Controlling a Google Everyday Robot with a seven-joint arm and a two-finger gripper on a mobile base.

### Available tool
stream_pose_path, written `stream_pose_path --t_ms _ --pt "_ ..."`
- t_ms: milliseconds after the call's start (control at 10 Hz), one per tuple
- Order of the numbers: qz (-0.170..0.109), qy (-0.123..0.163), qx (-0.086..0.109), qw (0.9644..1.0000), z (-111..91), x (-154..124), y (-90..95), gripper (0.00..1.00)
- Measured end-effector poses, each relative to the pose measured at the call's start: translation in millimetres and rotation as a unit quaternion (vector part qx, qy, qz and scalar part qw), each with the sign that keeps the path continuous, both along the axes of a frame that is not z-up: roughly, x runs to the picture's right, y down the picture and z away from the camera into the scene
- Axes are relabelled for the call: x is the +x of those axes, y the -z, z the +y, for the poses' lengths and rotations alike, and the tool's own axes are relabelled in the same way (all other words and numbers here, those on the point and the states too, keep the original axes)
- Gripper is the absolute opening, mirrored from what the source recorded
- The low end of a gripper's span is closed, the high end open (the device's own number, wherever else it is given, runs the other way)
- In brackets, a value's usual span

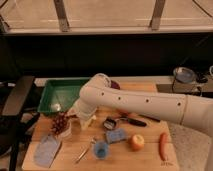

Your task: Place banana in red bowl

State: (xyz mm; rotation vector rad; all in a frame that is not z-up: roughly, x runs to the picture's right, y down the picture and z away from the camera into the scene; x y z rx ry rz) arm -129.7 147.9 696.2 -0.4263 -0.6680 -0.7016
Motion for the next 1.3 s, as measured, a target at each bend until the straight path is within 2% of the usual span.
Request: stream_pose_path --t_ms 400,700,900,1000,1300 --pt "0.026 -0.005 0.014 0.9996 -26.9 15.2 -34.0 0.65" --pt "0.049 -0.004 0.009 0.9988 -24.8 25.1 -55.0 0.65" --pt "0.060 -0.001 0.005 0.9982 -16.8 32.6 -66.4 0.51" --pt "0.062 -0.004 0.004 0.9980 -15.3 35.8 -69.4 0.38" --pt "0.071 -0.020 0.009 0.9973 -22.8 47.8 -69.6 0.10"
